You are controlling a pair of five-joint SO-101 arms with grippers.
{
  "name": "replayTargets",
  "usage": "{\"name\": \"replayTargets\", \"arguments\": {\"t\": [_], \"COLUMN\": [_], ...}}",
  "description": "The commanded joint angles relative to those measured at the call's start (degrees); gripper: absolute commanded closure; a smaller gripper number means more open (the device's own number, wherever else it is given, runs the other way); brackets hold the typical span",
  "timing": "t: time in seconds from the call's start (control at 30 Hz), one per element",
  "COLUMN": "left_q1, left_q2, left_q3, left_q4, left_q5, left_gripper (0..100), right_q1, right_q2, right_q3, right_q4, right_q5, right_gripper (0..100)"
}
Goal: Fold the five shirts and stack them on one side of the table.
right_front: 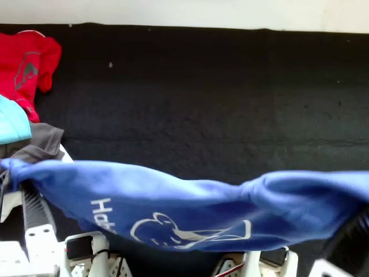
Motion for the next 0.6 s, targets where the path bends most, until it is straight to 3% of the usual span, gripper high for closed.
{"name": "replayTargets", "arguments": {"t": [0.0,0.17,0.3,0.43,0.57], "left_q1": [-0.4,-0.2,2.9,7.1,7.7], "left_q2": [2.9,10.6,21.0,34.5,49.6], "left_q3": [10.2,25.5,29.8,24.6,7.3], "left_q4": [-6.2,-18.2,-26.8,-33.0,-30.5], "left_q5": [0.2,0.3,0.3,0.3,0.3], "left_gripper": [99,99,99,99,99], "right_q1": [0.4,0.3,-2.9,-4.2,-4.2], "right_q2": [7.2,13.3,21.3,32.2,44.4], "right_q3": [10.0,28.3,37.2,33.1,17.3], "right_q4": [-3.4,-16.4,-25.2,-29.1,-26.6], "right_q5": [0.2,0.3,0.5,0.4,0.4], "right_gripper": [99.3,99.3,99.3,99.3,99.3]}}
